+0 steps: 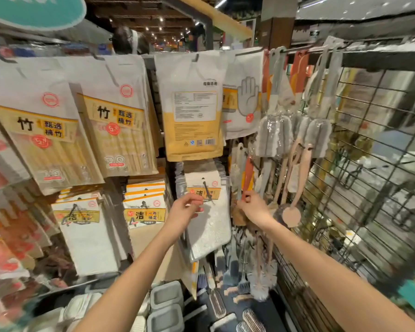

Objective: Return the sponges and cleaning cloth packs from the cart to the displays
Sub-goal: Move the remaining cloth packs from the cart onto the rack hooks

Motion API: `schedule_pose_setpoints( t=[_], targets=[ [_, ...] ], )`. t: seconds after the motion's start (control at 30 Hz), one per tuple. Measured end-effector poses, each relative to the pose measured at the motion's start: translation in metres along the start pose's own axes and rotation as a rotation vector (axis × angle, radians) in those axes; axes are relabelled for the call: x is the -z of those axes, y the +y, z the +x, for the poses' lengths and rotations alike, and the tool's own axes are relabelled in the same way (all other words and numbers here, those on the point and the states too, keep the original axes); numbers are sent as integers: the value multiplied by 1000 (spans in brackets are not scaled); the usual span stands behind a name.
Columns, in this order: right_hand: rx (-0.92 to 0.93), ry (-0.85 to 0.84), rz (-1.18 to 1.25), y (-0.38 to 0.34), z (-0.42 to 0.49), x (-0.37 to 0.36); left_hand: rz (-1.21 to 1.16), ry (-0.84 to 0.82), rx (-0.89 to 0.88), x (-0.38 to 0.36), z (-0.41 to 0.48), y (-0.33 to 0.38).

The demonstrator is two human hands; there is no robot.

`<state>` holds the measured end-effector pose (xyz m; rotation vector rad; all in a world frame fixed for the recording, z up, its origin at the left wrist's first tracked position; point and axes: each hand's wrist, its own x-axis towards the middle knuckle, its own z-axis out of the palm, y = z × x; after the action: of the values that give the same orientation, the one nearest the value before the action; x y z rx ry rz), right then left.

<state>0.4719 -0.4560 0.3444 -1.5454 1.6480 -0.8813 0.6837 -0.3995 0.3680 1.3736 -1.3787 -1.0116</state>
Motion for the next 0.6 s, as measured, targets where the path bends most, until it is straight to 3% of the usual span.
schedule_pose_setpoints(
  t=[0.17, 0.3, 0.6],
  targets=[
    [-53, -3, 21, 38, -103, 66, -85, -108, 21, -66, -36, 21],
    [-108, 33, -61, 73, -198, 125, -105, -289, -16, -144, -88, 48],
    [-311, 415, -91, 189, -464, 248, -68, -785, -71, -336, -289, 75]
  ],
)
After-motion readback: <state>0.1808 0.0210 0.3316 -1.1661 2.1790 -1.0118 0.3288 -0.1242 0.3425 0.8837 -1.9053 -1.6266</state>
